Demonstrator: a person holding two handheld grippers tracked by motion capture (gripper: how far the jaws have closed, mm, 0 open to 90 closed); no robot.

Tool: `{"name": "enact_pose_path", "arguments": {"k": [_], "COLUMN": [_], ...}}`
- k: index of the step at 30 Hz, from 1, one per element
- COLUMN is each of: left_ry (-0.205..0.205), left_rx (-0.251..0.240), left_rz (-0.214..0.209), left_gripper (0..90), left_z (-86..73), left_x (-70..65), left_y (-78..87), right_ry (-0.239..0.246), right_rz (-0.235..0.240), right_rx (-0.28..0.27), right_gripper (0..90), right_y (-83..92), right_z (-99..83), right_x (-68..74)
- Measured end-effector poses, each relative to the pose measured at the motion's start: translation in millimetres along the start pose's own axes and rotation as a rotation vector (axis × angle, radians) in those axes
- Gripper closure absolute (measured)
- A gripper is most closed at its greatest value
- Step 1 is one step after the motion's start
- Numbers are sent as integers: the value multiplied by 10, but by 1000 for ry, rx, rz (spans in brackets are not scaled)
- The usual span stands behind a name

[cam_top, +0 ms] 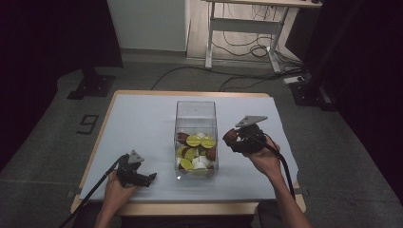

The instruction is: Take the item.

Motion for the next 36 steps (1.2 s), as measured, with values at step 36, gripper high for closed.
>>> {"name": "enact_pose_path", "arguments": {"k": [36], "left_ry": [-2], "left_rx": [2], "left_rz": [-1], "left_gripper": [0], "left_z": [-1], "left_x": [1], "left_y": [1], "right_ry": [-90], "right_rz": [-114], "right_rx": [-2], "right_gripper": [447], "right_y": [-38], "right_z": [-556], "right_x": [-447]}}
Point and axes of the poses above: each handheld gripper's, and its own axes: y roughly backward along the jaws, z roughly out of its top, x roughly to its left, the point moved 8 cm from there along -y, roughly forward along the jaws, and after that the axes turned 15 degrees about z, right-handed, at the moved point
